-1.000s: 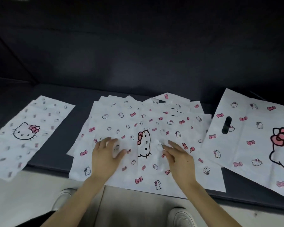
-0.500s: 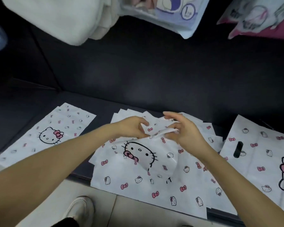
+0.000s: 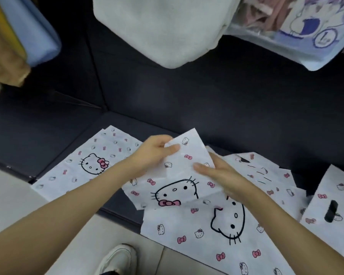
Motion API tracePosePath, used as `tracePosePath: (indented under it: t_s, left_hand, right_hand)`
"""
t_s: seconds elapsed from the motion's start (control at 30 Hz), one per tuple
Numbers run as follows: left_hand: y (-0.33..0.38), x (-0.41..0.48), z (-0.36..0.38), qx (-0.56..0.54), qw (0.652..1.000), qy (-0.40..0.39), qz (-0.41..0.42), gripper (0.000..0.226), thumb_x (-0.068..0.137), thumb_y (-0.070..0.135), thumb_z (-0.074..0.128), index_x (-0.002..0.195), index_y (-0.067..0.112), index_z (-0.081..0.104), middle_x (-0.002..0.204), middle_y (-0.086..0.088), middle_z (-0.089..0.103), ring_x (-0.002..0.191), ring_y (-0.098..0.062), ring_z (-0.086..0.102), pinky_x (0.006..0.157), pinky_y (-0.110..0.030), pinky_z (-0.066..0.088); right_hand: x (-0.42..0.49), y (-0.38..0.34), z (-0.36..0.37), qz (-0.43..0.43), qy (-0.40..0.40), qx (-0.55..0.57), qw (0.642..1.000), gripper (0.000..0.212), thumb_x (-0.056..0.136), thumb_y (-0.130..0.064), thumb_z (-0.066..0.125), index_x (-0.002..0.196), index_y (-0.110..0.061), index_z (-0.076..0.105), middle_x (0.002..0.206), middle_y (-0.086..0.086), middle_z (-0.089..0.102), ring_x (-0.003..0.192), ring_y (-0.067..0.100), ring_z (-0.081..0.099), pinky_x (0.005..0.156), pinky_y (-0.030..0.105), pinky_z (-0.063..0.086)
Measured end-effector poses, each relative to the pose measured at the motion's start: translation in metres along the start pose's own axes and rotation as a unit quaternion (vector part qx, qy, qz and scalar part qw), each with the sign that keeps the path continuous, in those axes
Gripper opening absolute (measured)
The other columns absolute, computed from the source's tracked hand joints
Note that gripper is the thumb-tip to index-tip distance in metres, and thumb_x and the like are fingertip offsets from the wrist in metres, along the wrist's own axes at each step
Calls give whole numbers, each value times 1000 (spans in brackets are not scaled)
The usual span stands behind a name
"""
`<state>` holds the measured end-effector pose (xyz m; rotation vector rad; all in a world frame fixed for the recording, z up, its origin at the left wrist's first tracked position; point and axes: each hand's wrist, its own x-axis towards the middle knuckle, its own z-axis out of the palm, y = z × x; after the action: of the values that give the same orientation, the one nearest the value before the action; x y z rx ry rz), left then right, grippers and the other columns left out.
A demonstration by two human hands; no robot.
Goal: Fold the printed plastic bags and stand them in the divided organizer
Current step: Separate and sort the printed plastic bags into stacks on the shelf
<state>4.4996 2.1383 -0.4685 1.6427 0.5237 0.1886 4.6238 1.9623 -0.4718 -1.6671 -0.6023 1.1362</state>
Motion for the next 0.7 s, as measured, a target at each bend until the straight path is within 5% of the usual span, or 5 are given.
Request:
tracePosePath:
  t_s: [0.17, 0.27, 0.4, 0.6, 0.7]
  left_hand:
    - [-26, -24, -62, -126, 974, 187, 2, 38, 89, 23, 66, 92, -12, 53, 88, -23, 59, 80, -29, 58, 80, -48, 49]
    - [-55, -39, -102, -153, 929, 334, -45, 32, 81, 29, 63, 80, -1, 51, 79, -8, 45, 68, -24, 42, 63, -39, 36]
    - [-102, -56, -138, -125, 849, 490, -151, 11, 78, 22, 55, 80, 11, 54, 73, -9, 44, 59, -21, 39, 54, -31, 32]
    - [-153, -72, -167, -7, 813, 523, -255, 10, 84, 11, 47, 84, 4, 54, 73, -15, 52, 60, -29, 47, 54, -27, 36]
    - [-167, -79, -165, 241, 784, 510, -258, 39, 87, 17, 61, 122, 1, 51, 108, -25, 58, 89, -42, 57, 74, -41, 45]
  right_hand:
    - [27, 24, 20, 93, -112, -119, 982, 26, 79, -16, 77, 104, -17, 71, 103, -3, 74, 99, 13, 69, 91, 31, 49]
    - [50, 30, 30, 106, -49, -162, 980, 9, 79, -16, 77, 85, -13, 72, 84, -1, 75, 82, 15, 71, 82, 31, 55]
    - [96, 19, 61, 63, 136, -33, 988, 19, 82, -11, 74, 67, -12, 62, 66, 3, 64, 54, 11, 57, 55, 21, 47]
    - [192, 9, 128, -43, 194, -71, 978, 18, 83, -9, 71, 68, -18, 68, 69, -3, 63, 67, 15, 56, 66, 30, 49]
    - [229, 3, 156, -77, 177, -148, 970, 13, 83, -10, 68, 73, -4, 72, 55, -7, 45, 59, 13, 39, 60, 26, 34]
